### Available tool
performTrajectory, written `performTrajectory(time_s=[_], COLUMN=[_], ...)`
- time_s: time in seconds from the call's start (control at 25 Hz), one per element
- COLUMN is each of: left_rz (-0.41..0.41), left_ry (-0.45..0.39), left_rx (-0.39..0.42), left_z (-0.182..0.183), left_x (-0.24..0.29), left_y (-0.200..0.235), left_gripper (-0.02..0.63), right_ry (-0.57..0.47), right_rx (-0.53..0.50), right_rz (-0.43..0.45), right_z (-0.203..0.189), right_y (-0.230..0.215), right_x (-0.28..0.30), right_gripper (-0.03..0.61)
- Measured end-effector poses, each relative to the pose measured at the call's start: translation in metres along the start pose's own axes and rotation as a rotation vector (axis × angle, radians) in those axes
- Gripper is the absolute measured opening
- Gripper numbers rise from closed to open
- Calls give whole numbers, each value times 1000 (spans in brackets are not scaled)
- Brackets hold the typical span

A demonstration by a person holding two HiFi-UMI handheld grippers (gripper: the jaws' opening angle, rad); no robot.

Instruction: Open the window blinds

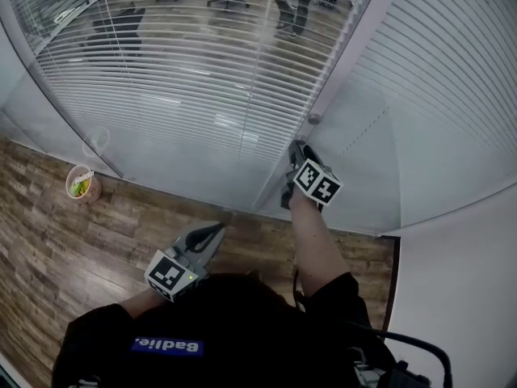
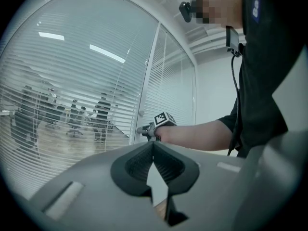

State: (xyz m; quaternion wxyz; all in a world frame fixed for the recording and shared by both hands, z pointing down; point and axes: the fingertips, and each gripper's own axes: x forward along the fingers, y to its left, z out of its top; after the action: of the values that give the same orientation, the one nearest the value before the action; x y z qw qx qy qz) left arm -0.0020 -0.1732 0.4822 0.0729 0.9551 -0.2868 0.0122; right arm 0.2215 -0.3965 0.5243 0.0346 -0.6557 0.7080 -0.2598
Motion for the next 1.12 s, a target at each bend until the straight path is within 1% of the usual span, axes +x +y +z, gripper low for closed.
performTrajectory(time_s=[0.04, 0.12, 0.16, 0.2, 0.28, 0.32, 0.36, 0.52, 0.68, 0.84, 0.92, 1.0, 1.12], left_rz=[1, 8, 13, 18, 24, 25, 27, 36, 33, 28, 25, 22, 16], left_ry=[2, 6, 7, 7, 1, -2, -3, -6, -7, -7, -6, -7, -9], left_rx=[2, 1, -3, -7, -10, -10, -9, -15, -20, -22, -25, -26, -26], left_z=[-1, -3, -4, -4, -2, -2, -2, -3, -4, -5, -6, -6, -6], left_x=[-1, -3, -3, -4, -6, -7, -9, -14, -15, -14, -13, -13, -11], left_y=[0, 3, 4, 6, 7, 7, 8, 12, 11, 11, 11, 11, 10], left_gripper=[0, 0, 0, 0, 0, 0, 0, 0, 0, 0, 0, 0, 0], right_ry=[-23, -46, -42, -34, -27, -26, -21, 15, 50, 75, 86, 95, 103], right_rx=[38, 66, 78, 89, 89, 59, 0, -355, -650, -1019, -1184, -1305, -1426], right_rz=[7, -4, -19, -34, -61, -77, -97, -172, -221, -286, -307, -322, -340], right_z=[4, 9, 8, 7, 5, 6, 6, 4, 2, -1, -3, -4, -6], right_y=[2, 4, 2, -1, -3, -4, -3, 2, 9, 10, 11, 11, 12], right_x=[0, 1, 3, 5, 7, 7, 7, 9, 8, 8, 9, 9, 10], right_gripper=[197, 194, 179, 139, 129, 127, 127, 126, 126, 124, 124, 123, 123])
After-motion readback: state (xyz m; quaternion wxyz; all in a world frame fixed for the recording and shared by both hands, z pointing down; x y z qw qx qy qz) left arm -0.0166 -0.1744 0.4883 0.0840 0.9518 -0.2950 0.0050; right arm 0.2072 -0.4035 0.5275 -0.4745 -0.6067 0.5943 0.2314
